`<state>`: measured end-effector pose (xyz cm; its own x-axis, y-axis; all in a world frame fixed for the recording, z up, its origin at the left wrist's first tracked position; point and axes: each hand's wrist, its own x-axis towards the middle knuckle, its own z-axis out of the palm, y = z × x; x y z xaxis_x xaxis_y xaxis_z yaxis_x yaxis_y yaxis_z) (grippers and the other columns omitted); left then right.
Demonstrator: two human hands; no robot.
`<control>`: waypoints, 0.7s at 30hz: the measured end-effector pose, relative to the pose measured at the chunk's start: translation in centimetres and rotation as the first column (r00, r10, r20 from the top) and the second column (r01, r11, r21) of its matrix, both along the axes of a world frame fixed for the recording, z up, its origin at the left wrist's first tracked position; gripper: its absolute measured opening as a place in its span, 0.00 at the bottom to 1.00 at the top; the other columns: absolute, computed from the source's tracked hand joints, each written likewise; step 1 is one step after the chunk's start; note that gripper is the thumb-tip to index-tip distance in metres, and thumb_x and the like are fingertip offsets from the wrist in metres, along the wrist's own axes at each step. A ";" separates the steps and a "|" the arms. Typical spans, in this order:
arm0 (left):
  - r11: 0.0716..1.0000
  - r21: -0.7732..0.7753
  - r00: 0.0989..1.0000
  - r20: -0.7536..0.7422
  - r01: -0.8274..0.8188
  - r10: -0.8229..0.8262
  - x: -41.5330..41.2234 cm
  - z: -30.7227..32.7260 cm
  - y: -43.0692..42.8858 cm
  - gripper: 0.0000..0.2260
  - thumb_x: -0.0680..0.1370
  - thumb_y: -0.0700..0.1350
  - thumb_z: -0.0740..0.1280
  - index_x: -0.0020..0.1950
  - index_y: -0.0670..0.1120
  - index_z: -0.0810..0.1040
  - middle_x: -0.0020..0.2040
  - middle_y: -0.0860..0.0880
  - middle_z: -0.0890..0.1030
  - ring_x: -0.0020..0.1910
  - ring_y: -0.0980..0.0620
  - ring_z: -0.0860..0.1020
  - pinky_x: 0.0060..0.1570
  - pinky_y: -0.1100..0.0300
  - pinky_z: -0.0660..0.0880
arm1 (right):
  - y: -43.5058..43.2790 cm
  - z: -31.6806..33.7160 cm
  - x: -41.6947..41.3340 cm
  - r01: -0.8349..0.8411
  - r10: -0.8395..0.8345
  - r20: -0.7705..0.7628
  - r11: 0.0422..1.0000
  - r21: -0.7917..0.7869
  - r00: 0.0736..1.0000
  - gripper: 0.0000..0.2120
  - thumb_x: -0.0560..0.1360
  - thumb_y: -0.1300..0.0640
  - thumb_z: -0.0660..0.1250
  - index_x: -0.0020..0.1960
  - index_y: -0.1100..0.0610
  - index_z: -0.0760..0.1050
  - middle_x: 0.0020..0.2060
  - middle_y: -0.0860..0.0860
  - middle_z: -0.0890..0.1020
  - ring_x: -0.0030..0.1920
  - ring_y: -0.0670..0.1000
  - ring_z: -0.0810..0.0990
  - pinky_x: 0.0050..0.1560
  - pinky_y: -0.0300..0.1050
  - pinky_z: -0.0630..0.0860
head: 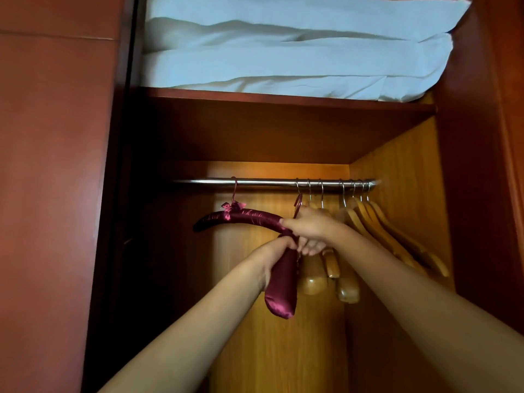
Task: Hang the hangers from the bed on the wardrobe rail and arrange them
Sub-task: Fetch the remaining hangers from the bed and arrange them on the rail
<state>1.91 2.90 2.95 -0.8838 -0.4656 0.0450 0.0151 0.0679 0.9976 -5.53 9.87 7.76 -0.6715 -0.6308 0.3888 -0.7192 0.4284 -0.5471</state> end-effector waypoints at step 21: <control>0.946 0.257 0.944 -0.209 -0.197 0.254 -3.7 1.1 -1.2 0.21 0.81 0.53 0.57 0.68 0.42 0.69 0.57 0.44 0.78 0.55 0.47 0.77 0.45 0.56 0.73 | 6.0 -2.4 -0.6 -0.228 0.335 0.546 0.939 -0.257 0.768 0.06 0.75 0.60 0.63 0.49 0.62 0.73 0.30 0.55 0.80 0.26 0.48 0.78 0.27 0.39 0.77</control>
